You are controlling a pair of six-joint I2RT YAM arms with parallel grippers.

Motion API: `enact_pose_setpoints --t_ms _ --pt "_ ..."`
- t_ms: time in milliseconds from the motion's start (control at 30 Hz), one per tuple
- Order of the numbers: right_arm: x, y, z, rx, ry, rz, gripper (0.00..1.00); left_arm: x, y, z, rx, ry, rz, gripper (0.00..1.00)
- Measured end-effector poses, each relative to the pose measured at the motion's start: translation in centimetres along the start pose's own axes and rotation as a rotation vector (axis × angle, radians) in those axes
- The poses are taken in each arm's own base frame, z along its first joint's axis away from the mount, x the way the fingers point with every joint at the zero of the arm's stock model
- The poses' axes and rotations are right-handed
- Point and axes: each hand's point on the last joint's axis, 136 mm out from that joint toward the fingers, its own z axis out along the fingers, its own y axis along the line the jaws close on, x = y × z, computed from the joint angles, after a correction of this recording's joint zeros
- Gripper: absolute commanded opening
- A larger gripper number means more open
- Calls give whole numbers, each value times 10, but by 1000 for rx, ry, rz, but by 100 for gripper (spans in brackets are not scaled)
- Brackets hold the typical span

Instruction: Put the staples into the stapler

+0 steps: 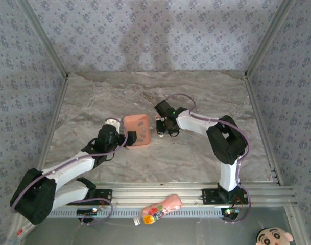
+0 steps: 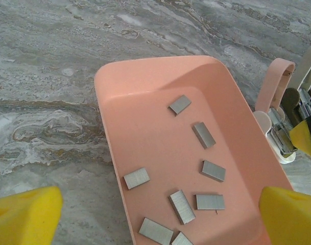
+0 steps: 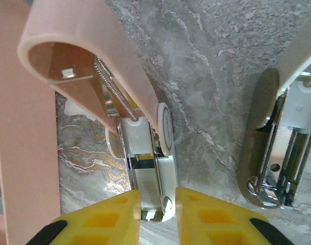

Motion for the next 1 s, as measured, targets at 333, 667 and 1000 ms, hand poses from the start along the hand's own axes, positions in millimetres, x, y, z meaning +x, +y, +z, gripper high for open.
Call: enact_pose_setpoints --t_ms 333,667,1000 --pt "-3 0 4 -2 -10 -6 23 -11 -8 2 8 19 -14 96" --pt "-27 20 -44 -47 -139 -40 28 -15 -1 0 -16 44 -113 98" --pt "-56 106 -83 -156 -229 -172 34 -4 49 -8 -114 120 -301 98"
